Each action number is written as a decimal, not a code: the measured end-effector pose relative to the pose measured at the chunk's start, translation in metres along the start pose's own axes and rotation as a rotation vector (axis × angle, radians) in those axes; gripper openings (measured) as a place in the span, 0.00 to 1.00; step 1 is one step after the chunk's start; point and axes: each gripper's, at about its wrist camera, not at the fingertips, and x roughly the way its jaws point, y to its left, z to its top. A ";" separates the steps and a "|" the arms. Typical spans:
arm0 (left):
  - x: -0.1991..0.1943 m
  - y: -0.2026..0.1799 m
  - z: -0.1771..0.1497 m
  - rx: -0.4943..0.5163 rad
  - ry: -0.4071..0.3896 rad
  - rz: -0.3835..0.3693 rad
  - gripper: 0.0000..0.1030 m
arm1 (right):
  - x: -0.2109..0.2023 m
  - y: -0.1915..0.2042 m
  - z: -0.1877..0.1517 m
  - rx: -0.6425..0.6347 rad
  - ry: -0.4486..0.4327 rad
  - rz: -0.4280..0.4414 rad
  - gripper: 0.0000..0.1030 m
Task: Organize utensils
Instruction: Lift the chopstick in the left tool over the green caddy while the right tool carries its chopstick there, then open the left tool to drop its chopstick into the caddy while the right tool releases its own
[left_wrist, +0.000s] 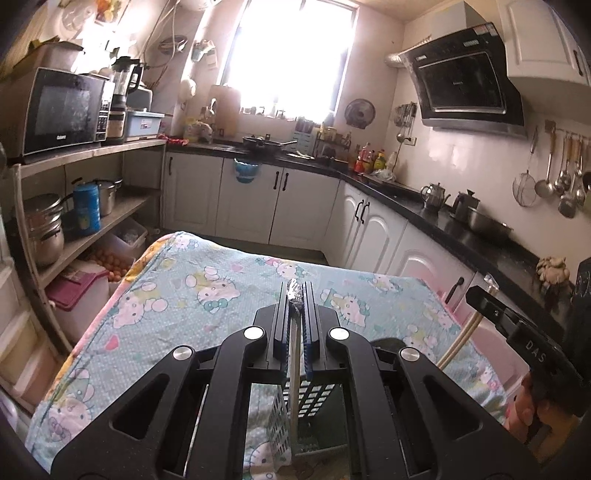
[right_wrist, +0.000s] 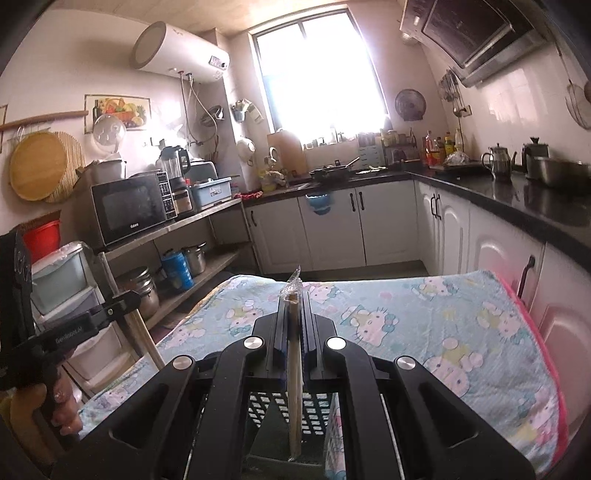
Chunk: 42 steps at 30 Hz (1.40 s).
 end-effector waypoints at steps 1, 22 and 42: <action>0.001 -0.001 -0.002 0.003 0.004 -0.001 0.01 | -0.001 0.000 -0.002 0.002 -0.001 0.001 0.05; -0.013 0.006 -0.031 -0.031 0.081 0.030 0.38 | -0.040 -0.022 -0.029 0.086 0.076 -0.012 0.29; -0.065 0.027 -0.069 -0.109 0.120 0.103 0.80 | -0.083 -0.018 -0.066 0.085 0.187 -0.020 0.57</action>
